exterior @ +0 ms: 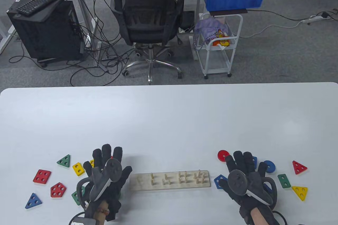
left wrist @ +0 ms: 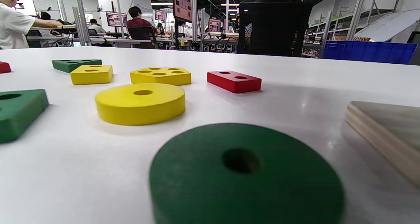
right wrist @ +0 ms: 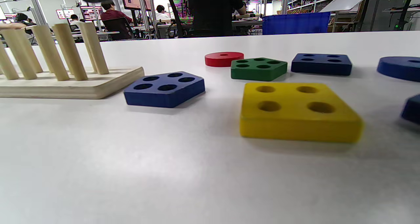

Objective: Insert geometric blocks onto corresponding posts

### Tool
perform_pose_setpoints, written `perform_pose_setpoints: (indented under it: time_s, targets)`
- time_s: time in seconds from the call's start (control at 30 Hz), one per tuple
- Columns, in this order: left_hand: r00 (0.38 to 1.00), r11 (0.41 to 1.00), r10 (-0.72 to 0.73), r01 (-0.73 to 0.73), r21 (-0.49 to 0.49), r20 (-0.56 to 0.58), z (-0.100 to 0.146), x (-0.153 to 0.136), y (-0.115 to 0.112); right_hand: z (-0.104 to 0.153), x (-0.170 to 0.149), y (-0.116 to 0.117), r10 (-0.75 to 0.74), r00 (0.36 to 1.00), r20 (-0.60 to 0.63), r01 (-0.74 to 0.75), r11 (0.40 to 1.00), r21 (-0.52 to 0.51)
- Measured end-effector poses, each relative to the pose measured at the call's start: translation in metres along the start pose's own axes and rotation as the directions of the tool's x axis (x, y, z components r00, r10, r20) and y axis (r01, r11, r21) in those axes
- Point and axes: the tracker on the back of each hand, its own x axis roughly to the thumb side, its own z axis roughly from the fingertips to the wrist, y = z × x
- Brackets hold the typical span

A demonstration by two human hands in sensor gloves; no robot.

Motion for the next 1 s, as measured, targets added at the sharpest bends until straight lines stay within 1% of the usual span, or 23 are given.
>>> perform_pose_setpoints:
  time_s: [0.13, 0.27, 0.43, 0.47, 0.53, 0.63, 0.73, 0.77, 0.8, 0.83, 0.9, 0.93, 0.97, 1.0]
  targets:
    - [1.0, 1.0, 0.012, -0.012, -0.002, 0.002, 0.0, 0.0, 0.001, 0.0, -0.002, -0.002, -0.008, 1.0, -0.008, 0.008, 1.0, -0.005]
    - [1.0, 1.0, 0.029, -0.029, -0.003, 0.0, 0.0, -0.001, 0.004, -0.001, -0.008, -0.007, -0.019, 0.999, -0.046, 0.018, 1.0, -0.02]
    - [0.999, 0.999, 0.04, -0.04, 0.001, 0.003, 0.001, -0.001, 0.006, 0.0, -0.015, -0.01, 0.025, 0.997, -0.08, -0.026, 1.0, -0.003]
    - [0.999, 0.999, 0.04, -0.04, 0.001, 0.004, 0.001, -0.001, 0.006, 0.0, -0.014, -0.011, 0.037, 0.997, -0.071, -0.038, 0.999, -0.009]
    - [0.999, 0.999, 0.043, -0.043, 0.003, 0.009, 0.001, 0.0, 0.007, 0.001, -0.008, -0.01, 0.061, 0.998, -0.014, -0.061, 0.997, -0.047]
    - [0.999, 0.999, 0.047, -0.048, 0.01, 0.015, 0.002, 0.002, 0.009, -0.002, 0.01, -0.004, 0.125, 0.989, 0.08, -0.123, 0.992, -0.028]
    - [0.998, 0.999, 0.05, -0.051, 0.015, 0.028, 0.004, 0.005, 0.011, -0.01, 0.028, 0.007, 0.255, 0.96, 0.116, -0.26, 0.965, 0.027]
    - [0.998, 0.998, 0.052, -0.052, 0.017, 0.03, 0.005, 0.005, 0.011, -0.012, 0.031, 0.009, 0.302, 0.946, 0.117, -0.307, 0.951, 0.029]
    - [0.998, 0.998, 0.054, -0.054, 0.018, 0.03, 0.005, 0.005, 0.012, -0.015, 0.035, 0.011, 0.365, 0.923, 0.118, -0.369, 0.929, 0.008]
    - [0.998, 0.998, 0.056, -0.056, 0.019, 0.032, 0.006, 0.005, 0.013, -0.019, 0.037, 0.012, 0.391, 0.911, 0.133, -0.397, 0.918, 0.02]
    - [0.998, 0.998, 0.059, -0.06, 0.025, 0.032, 0.007, 0.004, 0.015, -0.022, 0.039, 0.014, 0.359, 0.922, 0.146, -0.37, 0.927, 0.06]
    - [0.998, 0.998, 0.061, -0.062, 0.029, 0.031, 0.008, 0.004, 0.016, -0.023, 0.039, 0.016, 0.333, 0.928, 0.169, -0.347, 0.936, 0.063]
    - [0.998, 0.997, 0.063, -0.064, 0.032, 0.03, 0.008, 0.004, 0.017, -0.023, 0.04, 0.017, 0.327, 0.928, 0.179, -0.34, 0.939, 0.045]
    - [0.997, 0.997, 0.068, -0.069, 0.036, 0.029, 0.009, 0.004, 0.018, -0.023, 0.039, 0.016, 0.332, 0.925, 0.186, -0.348, 0.935, 0.064]
